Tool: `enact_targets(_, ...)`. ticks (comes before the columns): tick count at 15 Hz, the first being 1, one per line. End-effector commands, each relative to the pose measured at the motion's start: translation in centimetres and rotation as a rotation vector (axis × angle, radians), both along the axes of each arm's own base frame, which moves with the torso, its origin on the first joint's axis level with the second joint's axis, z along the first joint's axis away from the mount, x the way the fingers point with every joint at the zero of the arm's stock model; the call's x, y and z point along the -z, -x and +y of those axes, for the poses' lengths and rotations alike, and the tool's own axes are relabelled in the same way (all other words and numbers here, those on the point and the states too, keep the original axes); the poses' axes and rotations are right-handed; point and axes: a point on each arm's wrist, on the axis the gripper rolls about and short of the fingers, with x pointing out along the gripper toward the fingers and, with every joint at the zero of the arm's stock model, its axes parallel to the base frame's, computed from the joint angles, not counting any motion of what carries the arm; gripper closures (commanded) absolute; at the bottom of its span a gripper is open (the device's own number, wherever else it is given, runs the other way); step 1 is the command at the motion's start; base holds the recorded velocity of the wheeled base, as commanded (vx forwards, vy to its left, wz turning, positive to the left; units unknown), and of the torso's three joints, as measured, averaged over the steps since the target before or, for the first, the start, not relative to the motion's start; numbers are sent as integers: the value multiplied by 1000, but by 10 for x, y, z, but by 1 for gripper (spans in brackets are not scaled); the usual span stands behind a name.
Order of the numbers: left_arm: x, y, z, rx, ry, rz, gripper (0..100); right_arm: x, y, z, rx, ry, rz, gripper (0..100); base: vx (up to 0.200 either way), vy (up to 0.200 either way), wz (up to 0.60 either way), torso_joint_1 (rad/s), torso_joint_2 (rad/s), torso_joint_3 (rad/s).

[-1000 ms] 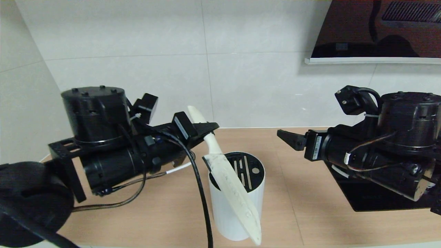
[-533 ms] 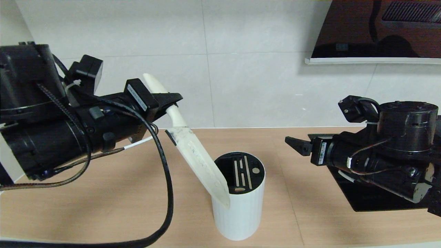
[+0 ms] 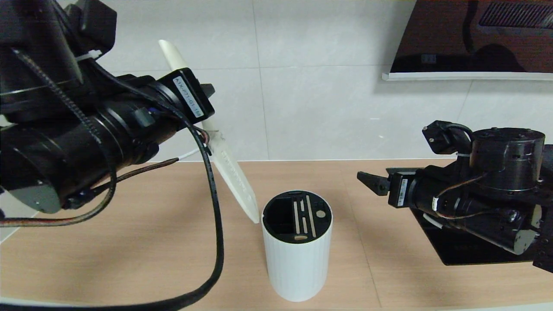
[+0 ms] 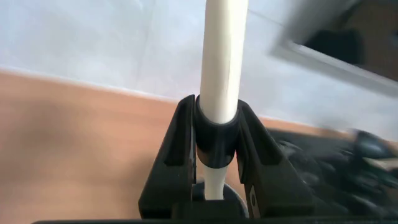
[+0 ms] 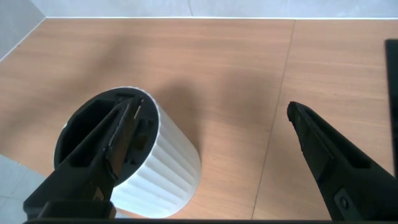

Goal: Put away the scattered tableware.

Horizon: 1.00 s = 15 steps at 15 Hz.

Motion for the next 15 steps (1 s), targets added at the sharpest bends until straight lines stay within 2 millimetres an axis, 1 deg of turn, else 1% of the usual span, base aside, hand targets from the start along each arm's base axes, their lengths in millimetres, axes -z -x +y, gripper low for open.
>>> enact_targets(1,8,-7,-19,-33,-38,-29,100,0,0,0,2,4,-2,0,0,0,0,0,0,0)
enact_targets(4,22,-3,-29,-47,-109,-112,100,1,-1,0,2,14,-1,0,0,0,0,0,0,0)
enact_targets(6,34,-4,-37,-46,-151,-174,100,1,-1,0,2,13,-3,0,0,0,0,0,0,0)
enact_targets(7,37,-4,-40,-40,-154,-183,100,1,-1,0,2,14,-1,0,0,0,0,0,0,0)
enact_targets(9,53,-1,-57,5,-149,-201,100,2,-1,0,5,15,0,0,0,0,0,0,0,0)
enact_targets(10,57,-3,-60,5,-149,-201,100,1,-1,0,6,14,-3,0,0,0,0,0,0,0)
enact_targets(15,63,-5,-65,11,-152,-197,100,2,-1,0,6,17,1,0,0,0,0,0,0,0)
